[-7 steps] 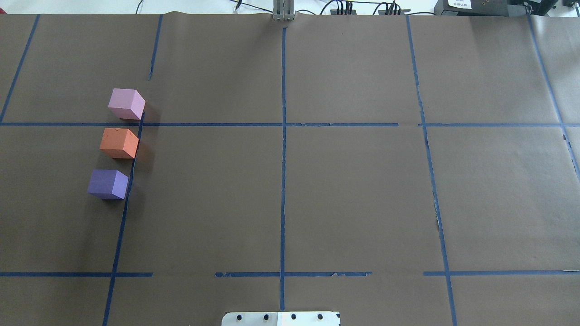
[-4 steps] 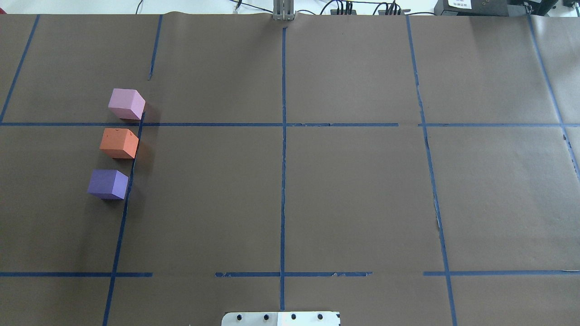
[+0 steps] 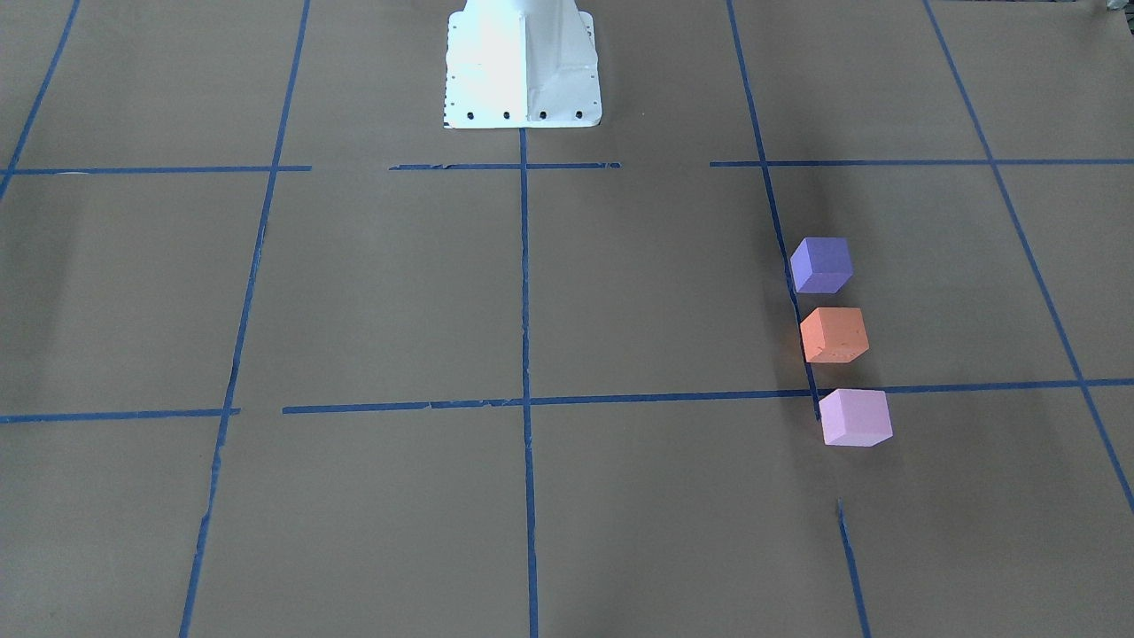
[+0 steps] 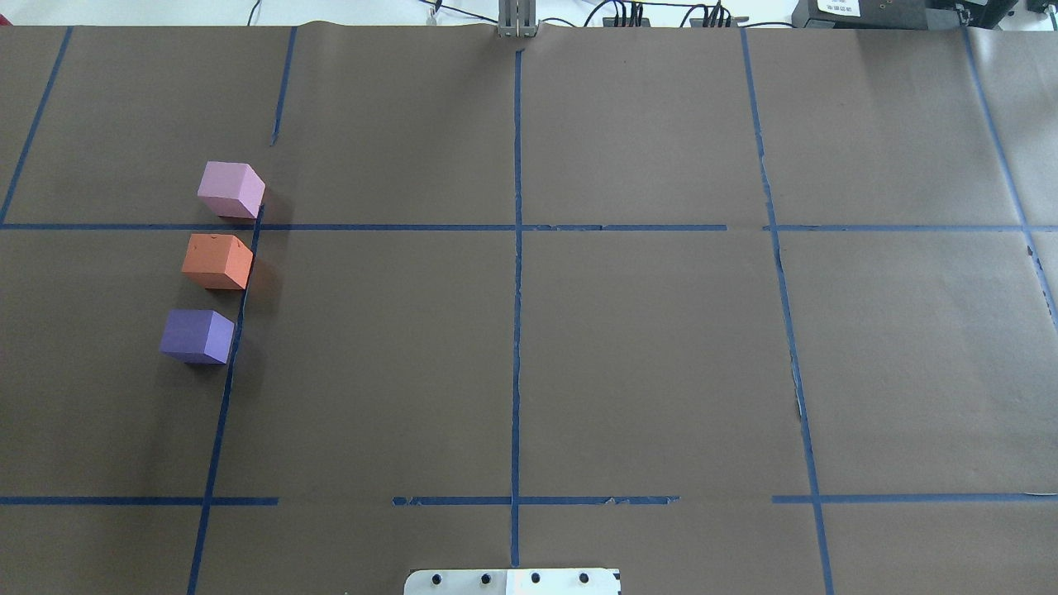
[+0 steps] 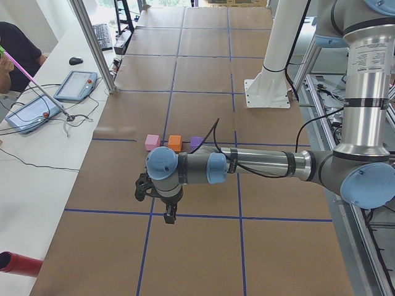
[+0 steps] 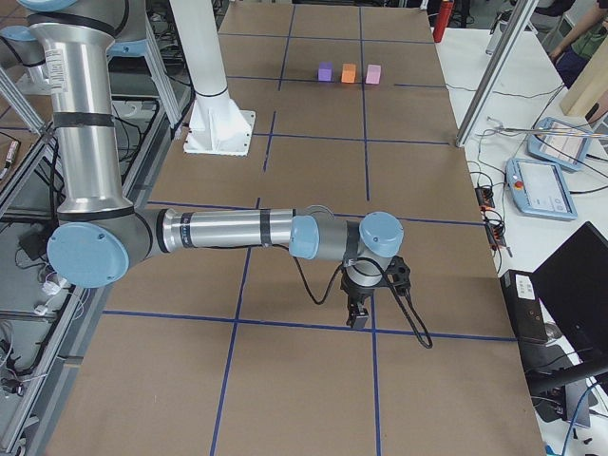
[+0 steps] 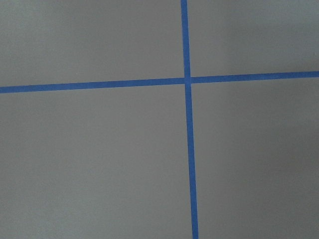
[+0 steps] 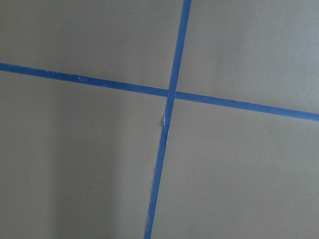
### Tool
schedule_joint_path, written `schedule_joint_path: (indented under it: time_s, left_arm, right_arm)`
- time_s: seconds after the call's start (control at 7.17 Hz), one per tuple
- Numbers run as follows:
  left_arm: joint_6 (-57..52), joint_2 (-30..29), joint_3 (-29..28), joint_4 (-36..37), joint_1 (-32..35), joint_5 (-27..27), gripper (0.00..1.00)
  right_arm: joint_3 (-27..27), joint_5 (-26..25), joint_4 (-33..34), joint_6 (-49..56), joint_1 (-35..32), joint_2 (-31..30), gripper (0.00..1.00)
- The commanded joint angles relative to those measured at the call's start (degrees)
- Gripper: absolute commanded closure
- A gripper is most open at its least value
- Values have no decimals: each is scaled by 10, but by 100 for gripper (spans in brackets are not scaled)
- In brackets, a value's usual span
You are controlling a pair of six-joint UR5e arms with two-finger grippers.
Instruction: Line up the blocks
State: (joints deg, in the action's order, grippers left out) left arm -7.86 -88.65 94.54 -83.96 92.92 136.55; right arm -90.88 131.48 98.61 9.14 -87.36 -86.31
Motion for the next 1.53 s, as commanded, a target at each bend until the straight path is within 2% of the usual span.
schedule_joint_path:
  time_s: [0.0,1.4]
  left_arm:
    - [-1,-1,-1,-3,0,0,0]
    - [-2,0,12,-2,2,-7,0]
  right_arm:
    - [0,0,0,0,0,0,0]
    - [0,0,0,0,0,0,0]
